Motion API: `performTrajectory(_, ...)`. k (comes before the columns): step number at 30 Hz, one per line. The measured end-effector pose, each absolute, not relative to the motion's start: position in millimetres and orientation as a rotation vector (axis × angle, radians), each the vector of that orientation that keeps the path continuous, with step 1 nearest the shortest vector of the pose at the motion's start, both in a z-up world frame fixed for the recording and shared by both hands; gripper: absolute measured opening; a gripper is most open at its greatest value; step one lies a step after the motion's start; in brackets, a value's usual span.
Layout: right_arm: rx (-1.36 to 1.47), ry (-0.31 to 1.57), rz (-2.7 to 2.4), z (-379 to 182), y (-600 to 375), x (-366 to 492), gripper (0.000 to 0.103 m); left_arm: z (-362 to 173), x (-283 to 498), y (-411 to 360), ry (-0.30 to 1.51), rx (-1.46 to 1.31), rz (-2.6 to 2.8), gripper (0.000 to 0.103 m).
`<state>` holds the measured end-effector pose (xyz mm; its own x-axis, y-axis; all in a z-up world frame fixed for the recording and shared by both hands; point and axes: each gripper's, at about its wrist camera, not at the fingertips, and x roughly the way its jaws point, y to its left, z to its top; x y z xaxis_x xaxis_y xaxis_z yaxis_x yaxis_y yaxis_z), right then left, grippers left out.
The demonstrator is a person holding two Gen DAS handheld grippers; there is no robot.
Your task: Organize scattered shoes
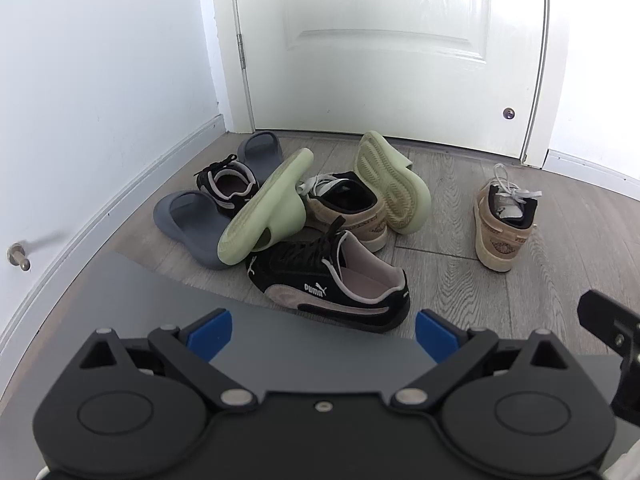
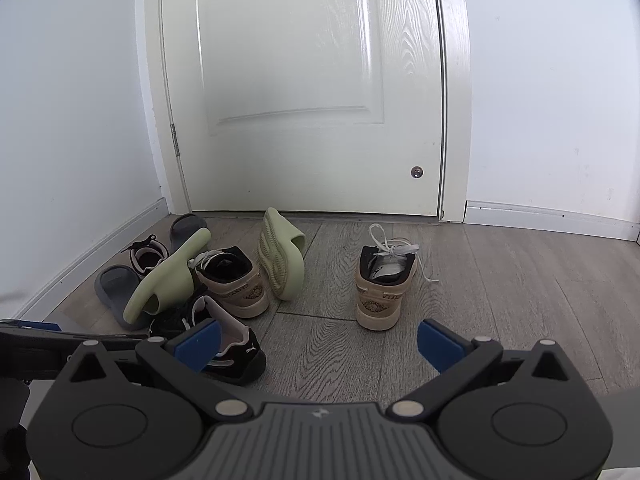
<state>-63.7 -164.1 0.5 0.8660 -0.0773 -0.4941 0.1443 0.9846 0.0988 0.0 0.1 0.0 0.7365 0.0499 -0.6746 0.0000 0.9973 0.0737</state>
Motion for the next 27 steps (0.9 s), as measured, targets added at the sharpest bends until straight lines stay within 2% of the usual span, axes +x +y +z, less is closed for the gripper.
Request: performTrajectory(27,0.138,0.516,-0.096,-3,-167,-61,0.103,-9,-22,-13,0.722,0.072,0.015,0.099)
